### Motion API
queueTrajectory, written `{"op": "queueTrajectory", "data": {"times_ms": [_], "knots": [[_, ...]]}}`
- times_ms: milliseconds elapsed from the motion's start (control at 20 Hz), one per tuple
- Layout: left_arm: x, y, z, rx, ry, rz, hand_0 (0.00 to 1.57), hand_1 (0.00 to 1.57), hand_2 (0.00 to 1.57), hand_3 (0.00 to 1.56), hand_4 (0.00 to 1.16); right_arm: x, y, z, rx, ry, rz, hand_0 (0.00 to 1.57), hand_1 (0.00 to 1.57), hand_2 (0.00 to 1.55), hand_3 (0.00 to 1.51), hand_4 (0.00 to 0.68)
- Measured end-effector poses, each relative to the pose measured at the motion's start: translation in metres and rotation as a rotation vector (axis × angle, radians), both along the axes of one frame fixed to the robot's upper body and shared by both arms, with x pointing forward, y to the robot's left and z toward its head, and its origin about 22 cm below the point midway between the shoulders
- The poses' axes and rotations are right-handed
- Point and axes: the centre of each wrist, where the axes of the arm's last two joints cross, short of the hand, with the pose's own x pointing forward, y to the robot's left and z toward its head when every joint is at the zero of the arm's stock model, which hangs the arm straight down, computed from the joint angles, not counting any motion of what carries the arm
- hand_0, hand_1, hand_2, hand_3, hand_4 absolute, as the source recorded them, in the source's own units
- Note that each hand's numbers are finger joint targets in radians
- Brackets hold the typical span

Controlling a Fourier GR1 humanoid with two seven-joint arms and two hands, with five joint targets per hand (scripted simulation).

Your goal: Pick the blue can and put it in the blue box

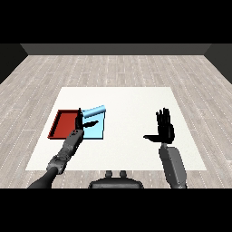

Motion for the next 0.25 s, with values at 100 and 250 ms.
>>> {"op": "queueTrajectory", "data": {"times_ms": [100,250], "knots": [[-0.001,0.001,0.005,-0.021,-0.112,-0.075,0.0,0.0,0.0,0.0,0.0,0.001,-0.001,0.0,-0.009,0.009,-0.005,0.0,0.0,0.0,0.0,0.0],[-0.005,-0.014,0.011,-0.081,-0.264,-0.18,0.0,0.0,0.0,0.0,0.0,-0.001,0.0,-0.001,-0.035,0.024,-0.002,0.0,0.0,0.0,0.0,0.0]]}}
